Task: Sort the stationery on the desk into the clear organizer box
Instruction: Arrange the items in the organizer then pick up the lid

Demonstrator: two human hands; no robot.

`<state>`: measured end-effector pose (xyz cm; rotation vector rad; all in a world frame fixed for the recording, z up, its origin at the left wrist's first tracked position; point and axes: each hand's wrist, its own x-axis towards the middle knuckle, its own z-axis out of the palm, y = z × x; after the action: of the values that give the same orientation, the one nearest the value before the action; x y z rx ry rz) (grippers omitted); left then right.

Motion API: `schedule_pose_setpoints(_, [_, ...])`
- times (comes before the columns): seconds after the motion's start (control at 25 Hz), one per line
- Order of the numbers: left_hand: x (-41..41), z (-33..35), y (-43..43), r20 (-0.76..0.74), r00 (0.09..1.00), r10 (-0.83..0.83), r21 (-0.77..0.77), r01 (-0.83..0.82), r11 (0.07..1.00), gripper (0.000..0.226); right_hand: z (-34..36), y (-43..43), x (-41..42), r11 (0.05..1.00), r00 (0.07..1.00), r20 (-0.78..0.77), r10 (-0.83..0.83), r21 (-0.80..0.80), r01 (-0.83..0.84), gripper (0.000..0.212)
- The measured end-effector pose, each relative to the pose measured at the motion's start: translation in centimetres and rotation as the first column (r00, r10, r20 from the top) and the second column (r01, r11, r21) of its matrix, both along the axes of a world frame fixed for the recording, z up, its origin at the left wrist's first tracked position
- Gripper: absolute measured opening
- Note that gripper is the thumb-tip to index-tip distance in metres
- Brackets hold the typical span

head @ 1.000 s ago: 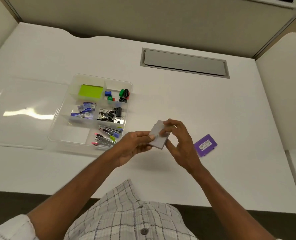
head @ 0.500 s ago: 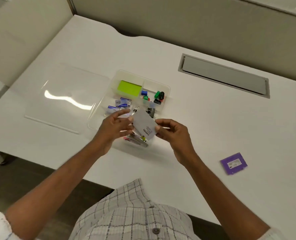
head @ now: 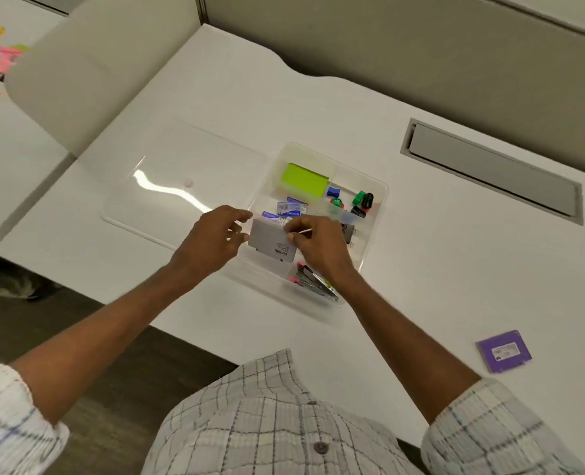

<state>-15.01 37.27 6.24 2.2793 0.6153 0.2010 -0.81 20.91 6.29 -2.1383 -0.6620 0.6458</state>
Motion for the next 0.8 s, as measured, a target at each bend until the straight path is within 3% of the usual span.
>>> schedule_pose_setpoints(0.2, [0.3,-0.2,1.0,-0.034,0.990,-0.136,0.071,0.138,0.988,0.029,-1.2,1.8,-1.6,0.976,0.978,0.188,0.095,-0.213,-0.054,0.018])
schedule_pose_setpoints(0.36, [1.0,-0.3,1.4,-0.157,0.939,-0.306,0.147,0.329,0.933,0.030,-1.8,1.8,-2.7,0.923,0.879,0.440,0.183,-0.384,0.001,0.015])
schedule_pose_setpoints(0.6, [2.4,-1.1,0.0,-0.399,0.794,-0.458,0.159,0.552,0.818,0.031,-0.8,-0.7,-2.1,0.944,0.853,0.516,0.082,-0.314,0.099,0.017])
schedule_pose_setpoints(0.8, [3.5,-0.8,-2.8,-0.261,0.815,-0.517,0.210,0.570,0.794,0.034,-1.4,-7.8,-2.1,0.960,0.847,0.512,-0.145,-0.133,0.245,0.022])
